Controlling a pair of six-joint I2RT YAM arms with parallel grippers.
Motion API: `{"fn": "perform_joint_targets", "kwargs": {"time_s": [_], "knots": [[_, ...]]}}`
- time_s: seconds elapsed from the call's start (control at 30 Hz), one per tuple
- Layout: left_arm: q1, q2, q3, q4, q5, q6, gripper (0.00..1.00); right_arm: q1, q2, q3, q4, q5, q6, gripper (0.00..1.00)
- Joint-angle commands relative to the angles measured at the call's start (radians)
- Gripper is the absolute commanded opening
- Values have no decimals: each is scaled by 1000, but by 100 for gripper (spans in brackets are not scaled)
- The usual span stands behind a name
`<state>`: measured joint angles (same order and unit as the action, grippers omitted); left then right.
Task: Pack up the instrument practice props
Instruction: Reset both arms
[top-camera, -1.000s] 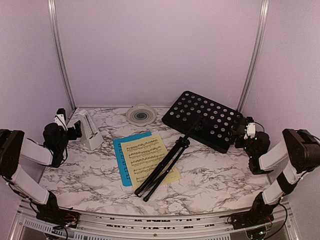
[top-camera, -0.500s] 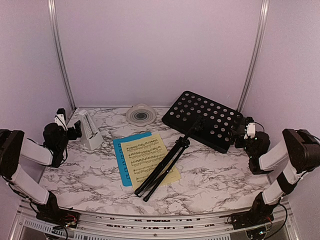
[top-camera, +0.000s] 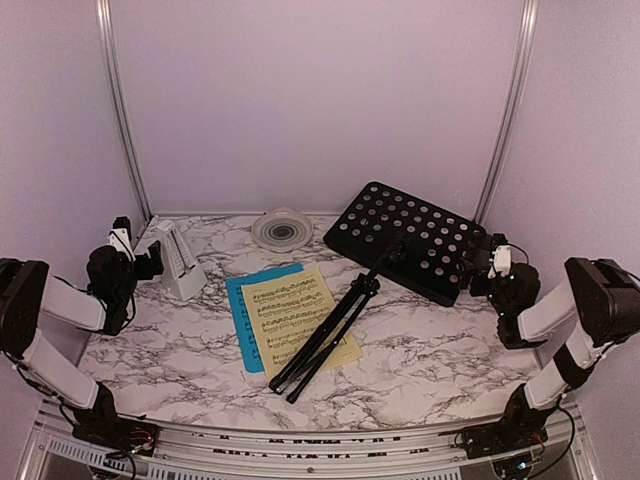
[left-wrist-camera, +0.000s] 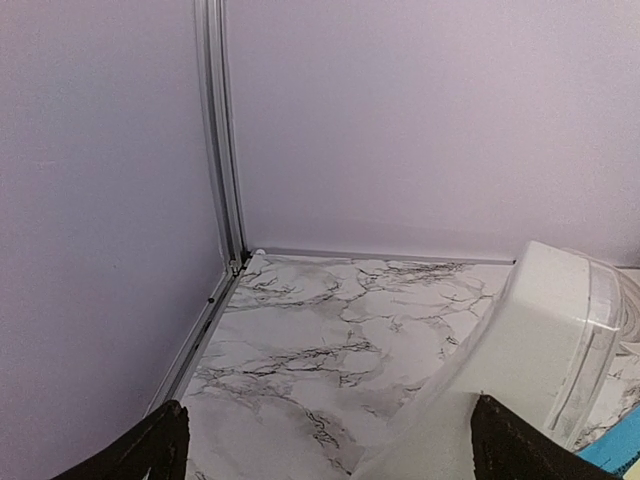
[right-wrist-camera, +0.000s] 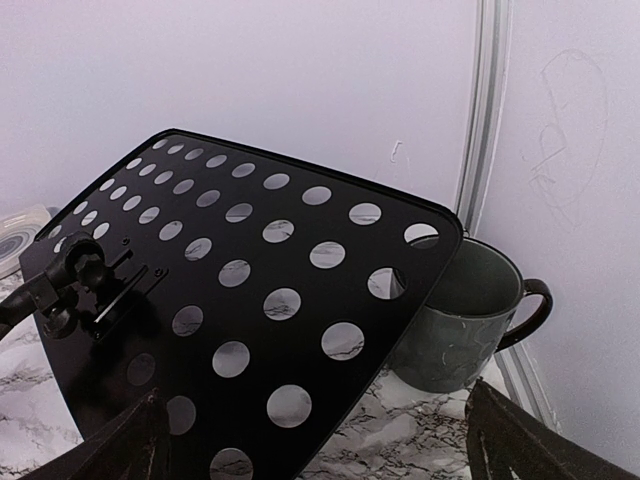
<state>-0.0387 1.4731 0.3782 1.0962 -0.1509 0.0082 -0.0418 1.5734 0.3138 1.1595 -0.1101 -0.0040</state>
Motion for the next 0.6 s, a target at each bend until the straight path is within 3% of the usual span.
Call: {"fn": "perform_joint_targets", "kwargs": {"time_s": [0.0, 0.57], "knots": [[-4, 13, -5, 39, -7, 7, 99, 8, 5, 25, 23, 9, 6, 100], [5, 10, -2, 25, -36, -26, 99, 8, 5, 25, 23, 9, 6, 100]]}}
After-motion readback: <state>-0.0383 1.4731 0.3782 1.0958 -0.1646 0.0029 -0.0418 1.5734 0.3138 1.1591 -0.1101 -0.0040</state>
